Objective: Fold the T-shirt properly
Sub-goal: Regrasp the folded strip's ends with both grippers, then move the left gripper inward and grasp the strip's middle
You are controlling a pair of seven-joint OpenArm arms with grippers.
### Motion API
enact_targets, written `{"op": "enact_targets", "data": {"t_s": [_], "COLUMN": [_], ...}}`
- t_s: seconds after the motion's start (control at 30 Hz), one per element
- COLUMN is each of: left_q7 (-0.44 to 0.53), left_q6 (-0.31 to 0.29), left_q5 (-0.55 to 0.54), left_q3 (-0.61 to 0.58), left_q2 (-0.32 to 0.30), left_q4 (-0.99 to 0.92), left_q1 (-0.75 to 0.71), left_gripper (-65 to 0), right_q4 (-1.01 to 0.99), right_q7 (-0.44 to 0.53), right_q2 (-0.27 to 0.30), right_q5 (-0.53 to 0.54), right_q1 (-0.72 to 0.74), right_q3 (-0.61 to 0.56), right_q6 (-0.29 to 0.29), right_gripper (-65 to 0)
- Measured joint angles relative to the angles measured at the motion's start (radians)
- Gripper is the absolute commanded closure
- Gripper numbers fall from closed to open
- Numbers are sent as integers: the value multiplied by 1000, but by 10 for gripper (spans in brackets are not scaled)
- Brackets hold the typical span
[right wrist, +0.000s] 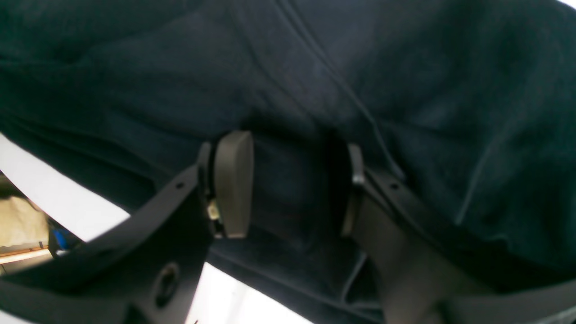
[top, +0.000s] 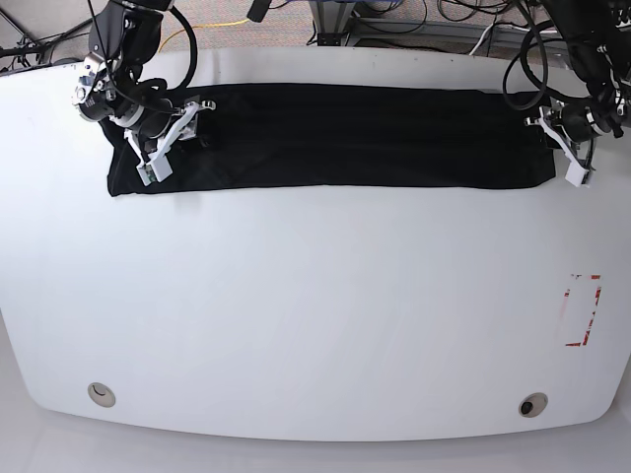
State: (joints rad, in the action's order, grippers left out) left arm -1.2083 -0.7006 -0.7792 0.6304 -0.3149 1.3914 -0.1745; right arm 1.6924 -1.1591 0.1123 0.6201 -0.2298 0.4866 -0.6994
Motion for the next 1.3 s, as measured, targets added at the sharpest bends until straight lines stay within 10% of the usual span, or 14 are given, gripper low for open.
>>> {"op": "enact_targets", "data": {"t_s": [0.23,0.43,1.3], "left_q7": [-35,-27,-33], "left_q6": [8,2,69], "left_q5": [48,14,312], "left_q3": [18,-189,-620], "left_q2": [51,57,354], "left_q4": [336,557,549], "left_q1": [-98,-118,-23], "left_gripper": [-58,-60,-64], "right_q4": [0,0,1], "right_q7": [0,1,-3], "right_q2": [-7,-22,-32], "right_q5": [3,-7,-14], "right_q1": [1,2,14], "right_q3": [-2,-2,-3], "right_q6": [0,0,0], "right_gripper": [-263,-263,-263]}}
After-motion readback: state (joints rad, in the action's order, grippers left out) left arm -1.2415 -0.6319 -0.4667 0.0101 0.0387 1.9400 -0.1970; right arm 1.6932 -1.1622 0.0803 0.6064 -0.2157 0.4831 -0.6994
